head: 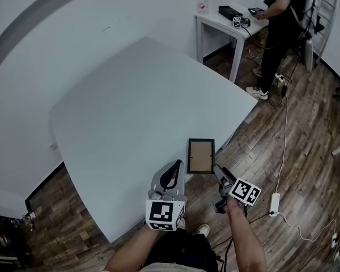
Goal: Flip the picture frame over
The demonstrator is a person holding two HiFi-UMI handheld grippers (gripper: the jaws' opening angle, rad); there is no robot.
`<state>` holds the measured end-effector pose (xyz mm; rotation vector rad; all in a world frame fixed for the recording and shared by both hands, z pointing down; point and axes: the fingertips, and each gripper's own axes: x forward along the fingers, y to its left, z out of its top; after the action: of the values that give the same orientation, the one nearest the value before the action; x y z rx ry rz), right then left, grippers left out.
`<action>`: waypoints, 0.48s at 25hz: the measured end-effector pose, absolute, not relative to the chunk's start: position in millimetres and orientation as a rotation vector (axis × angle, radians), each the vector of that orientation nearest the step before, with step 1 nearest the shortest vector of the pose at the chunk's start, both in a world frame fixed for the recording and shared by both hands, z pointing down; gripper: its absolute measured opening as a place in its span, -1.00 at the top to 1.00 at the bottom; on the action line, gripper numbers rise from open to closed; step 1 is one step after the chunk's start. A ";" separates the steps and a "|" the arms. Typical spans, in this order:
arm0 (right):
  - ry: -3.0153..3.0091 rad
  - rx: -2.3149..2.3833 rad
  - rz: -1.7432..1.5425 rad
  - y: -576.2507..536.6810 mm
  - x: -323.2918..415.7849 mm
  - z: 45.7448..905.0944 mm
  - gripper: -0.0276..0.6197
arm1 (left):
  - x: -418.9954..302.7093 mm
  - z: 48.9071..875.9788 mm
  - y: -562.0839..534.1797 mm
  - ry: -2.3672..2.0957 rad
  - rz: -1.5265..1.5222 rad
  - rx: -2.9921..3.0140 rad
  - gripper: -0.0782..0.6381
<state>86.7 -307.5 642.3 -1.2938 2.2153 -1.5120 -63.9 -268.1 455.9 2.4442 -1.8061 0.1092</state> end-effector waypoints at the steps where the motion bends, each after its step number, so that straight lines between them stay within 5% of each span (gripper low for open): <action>1: 2.257 -1.332 -1.452 -307.2 89.7 634.3 -0.03 | -64.8 455.0 -268.6 -1.806 0.108 2.445 0.78; 12: 2.623 -1.550 -0.604 -283.9 105.6 483.4 0.28 | -57.5 429.9 -270.2 -1.779 0.066 2.493 0.78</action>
<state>105.6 -283.9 483.4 -1.5497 2.6231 -0.6036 -57.5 -270.2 429.9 2.4931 -1.7795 0.0659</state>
